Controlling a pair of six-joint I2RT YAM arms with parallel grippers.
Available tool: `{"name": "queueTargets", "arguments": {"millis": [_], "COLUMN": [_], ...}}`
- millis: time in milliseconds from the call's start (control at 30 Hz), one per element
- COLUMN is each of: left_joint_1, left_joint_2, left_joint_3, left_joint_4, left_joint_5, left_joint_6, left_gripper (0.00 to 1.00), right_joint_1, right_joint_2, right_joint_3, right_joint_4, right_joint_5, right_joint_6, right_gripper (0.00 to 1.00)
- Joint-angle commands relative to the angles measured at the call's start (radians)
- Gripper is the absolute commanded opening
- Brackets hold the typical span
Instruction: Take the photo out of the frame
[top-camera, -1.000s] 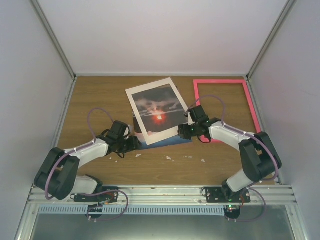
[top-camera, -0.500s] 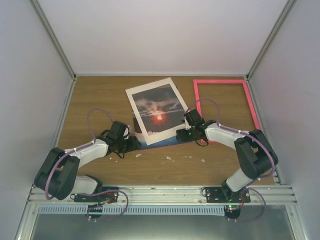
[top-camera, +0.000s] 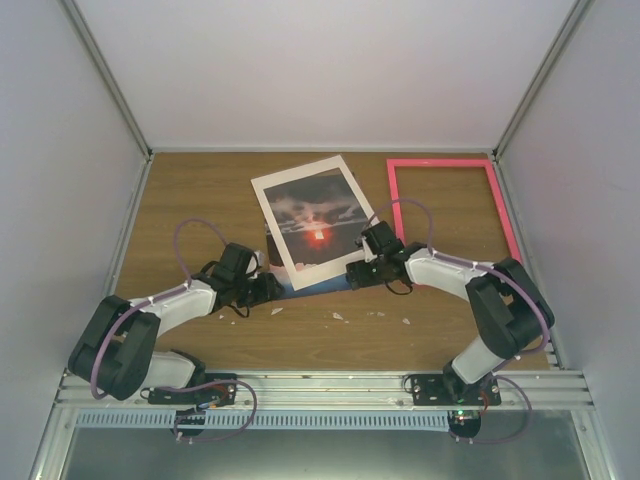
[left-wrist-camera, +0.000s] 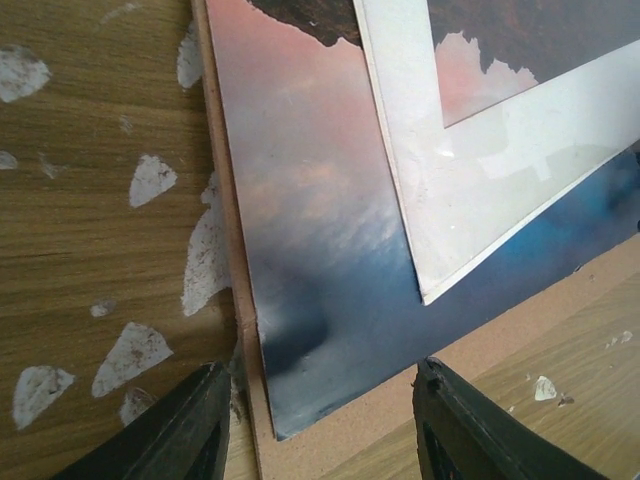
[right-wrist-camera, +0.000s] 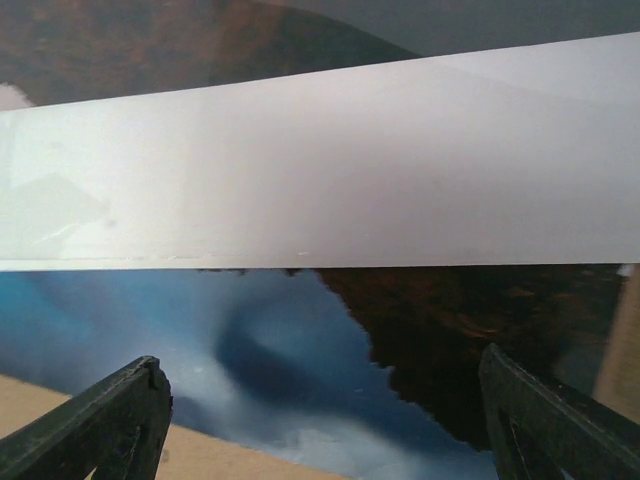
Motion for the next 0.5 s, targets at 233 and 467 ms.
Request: {"name": "queueTargets", "arguments": {"millis": [233, 467], "left_joint_1": [0.021, 0.028], "left_joint_2": [0.001, -0.036], "left_joint_3": [-0.062, -0.047], "left_joint_4": [0.022, -0.033], "left_joint_5": [0.039, -0.013], "left_joint_6": [-0.026, -0.011], "left_gripper": [0.52, 0.52], "right_joint_1": [0.064, 0.06], "right_joint_2": [0.007, -0.07], "right_joint_3": [-0.018, 0.021], "right_joint_4": [-0.021, -0.128], "right_joint_5": [-0.081, 0.127], "right_joint_6": [0.038, 0.053], "right_gripper": [0.84, 0.87]}}
